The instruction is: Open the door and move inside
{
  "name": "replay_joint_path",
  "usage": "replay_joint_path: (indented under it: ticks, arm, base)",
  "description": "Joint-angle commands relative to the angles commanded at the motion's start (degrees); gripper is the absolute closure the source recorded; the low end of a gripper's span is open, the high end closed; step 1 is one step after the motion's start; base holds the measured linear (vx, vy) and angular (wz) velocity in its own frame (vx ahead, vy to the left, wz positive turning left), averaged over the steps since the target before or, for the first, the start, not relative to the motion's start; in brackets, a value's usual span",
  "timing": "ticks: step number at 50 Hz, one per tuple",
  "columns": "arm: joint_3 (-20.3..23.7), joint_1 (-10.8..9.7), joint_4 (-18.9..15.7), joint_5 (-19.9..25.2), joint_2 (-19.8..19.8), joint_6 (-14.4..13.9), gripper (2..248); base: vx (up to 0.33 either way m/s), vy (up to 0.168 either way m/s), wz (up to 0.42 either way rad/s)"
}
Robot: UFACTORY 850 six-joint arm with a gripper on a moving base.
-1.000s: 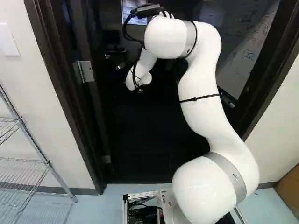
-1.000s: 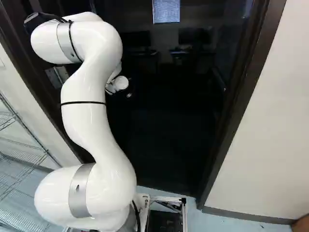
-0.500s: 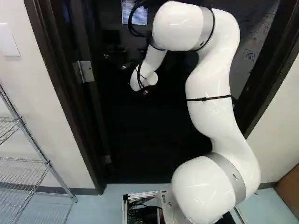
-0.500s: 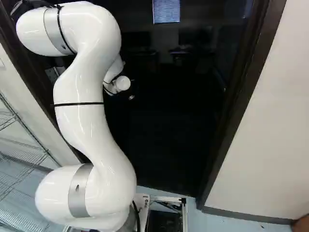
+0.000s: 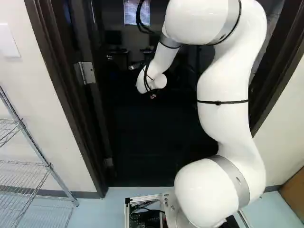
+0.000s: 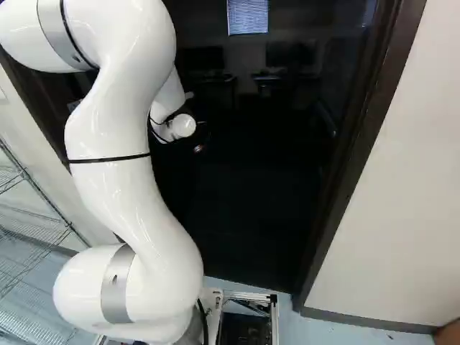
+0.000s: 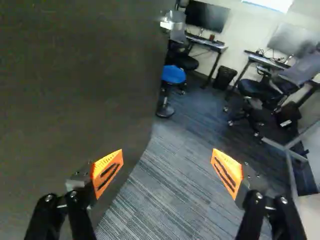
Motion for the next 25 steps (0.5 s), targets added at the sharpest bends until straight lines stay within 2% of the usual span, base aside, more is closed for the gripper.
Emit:
replay_joint_path:
  ticks: [25]
  arm:
    - [8.2,-1.9,5.6,0.0,6.8,0.0,3]
  base:
    - [0.000,0.000,0.000]
